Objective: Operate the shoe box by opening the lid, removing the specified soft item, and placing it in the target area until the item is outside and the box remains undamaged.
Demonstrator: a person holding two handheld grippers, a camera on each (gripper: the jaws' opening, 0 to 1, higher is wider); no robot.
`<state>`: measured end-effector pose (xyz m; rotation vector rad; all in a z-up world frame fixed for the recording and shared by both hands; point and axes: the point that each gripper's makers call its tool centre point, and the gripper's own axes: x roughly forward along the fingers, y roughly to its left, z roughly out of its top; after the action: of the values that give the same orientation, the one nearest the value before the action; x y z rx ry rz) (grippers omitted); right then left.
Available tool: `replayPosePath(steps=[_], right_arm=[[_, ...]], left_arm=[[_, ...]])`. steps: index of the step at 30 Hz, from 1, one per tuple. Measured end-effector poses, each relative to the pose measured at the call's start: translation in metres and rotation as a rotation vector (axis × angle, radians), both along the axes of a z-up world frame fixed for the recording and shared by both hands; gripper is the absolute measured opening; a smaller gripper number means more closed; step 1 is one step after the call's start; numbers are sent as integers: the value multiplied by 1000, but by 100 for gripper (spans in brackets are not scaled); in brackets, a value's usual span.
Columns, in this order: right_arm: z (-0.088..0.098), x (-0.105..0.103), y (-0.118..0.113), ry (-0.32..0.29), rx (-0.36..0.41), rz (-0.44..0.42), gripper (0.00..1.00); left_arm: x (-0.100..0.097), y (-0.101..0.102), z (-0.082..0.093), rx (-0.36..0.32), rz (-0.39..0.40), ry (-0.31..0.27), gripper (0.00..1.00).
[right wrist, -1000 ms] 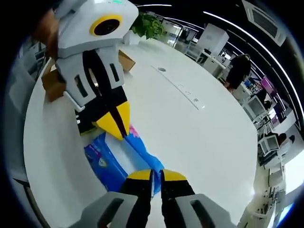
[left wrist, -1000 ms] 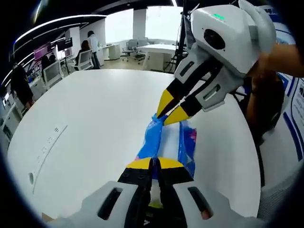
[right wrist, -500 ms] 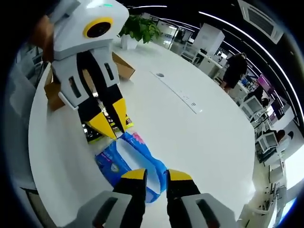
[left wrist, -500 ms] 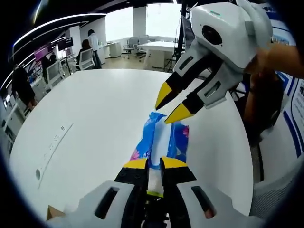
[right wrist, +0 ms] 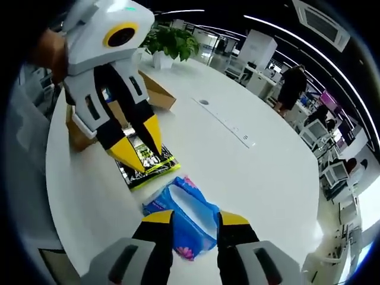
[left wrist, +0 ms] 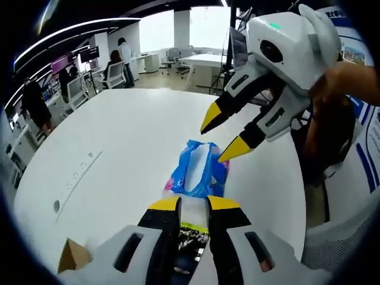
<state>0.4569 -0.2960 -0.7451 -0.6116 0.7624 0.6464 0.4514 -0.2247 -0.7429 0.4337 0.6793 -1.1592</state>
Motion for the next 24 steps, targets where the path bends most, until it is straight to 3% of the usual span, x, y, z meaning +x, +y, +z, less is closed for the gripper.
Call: replayPosePath(steps=[13, 24], right_arm=[[10, -22, 42, 9, 57, 13, 35], [17, -34, 85, 19, 125, 12, 37]], left_arm=[[-13, 42, 16, -15, 76, -9, 20], [-20, 100, 25, -16, 197, -8, 21]])
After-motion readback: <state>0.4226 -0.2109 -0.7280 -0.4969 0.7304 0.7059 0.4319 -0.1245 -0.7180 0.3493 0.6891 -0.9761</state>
